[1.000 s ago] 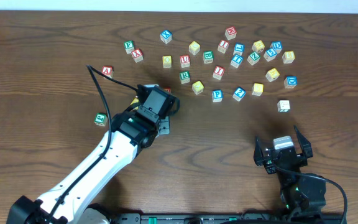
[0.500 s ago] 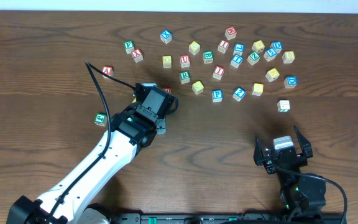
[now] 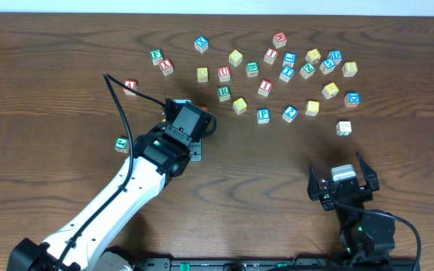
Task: Spell out NEURIPS
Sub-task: 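Open the left gripper and raise it off the red E block, then move the left gripper over the red U block at the back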
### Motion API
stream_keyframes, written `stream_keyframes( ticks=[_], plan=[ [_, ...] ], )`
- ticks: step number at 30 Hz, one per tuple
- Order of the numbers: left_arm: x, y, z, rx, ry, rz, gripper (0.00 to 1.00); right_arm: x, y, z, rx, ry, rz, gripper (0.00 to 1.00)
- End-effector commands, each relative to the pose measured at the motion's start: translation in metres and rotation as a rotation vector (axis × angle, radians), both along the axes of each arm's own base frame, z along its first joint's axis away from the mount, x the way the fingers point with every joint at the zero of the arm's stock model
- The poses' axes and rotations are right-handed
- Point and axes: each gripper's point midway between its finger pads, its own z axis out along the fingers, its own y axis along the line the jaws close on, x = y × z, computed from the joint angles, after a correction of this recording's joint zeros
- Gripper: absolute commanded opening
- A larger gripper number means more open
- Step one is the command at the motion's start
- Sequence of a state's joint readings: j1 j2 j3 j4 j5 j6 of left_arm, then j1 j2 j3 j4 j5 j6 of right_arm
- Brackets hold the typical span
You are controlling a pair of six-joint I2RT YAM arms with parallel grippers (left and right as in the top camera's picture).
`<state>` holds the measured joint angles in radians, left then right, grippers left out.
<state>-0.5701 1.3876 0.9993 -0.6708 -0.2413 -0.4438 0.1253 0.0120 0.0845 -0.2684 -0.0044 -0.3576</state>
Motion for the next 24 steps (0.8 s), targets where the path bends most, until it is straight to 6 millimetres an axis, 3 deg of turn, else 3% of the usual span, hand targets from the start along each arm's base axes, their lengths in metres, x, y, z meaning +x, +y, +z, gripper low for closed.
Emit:
stream_keyframes(
  ticks=[1,9,24],
  plan=[
    [0.005,-0.004,0.011,-0.02,-0.019,-0.009,0.59,0.0,-0.003,0.0,0.013,-0.001,-0.014,0.99],
    [0.006,-0.008,0.012,-0.039,-0.016,-0.018,0.59,0.0,-0.003,0.0,0.013,-0.001,-0.014,0.99],
    [0.016,-0.015,0.04,-0.045,-0.061,-0.056,0.6,0.0,-0.003,0.0,0.013,-0.001,-0.014,0.99]
  ],
)
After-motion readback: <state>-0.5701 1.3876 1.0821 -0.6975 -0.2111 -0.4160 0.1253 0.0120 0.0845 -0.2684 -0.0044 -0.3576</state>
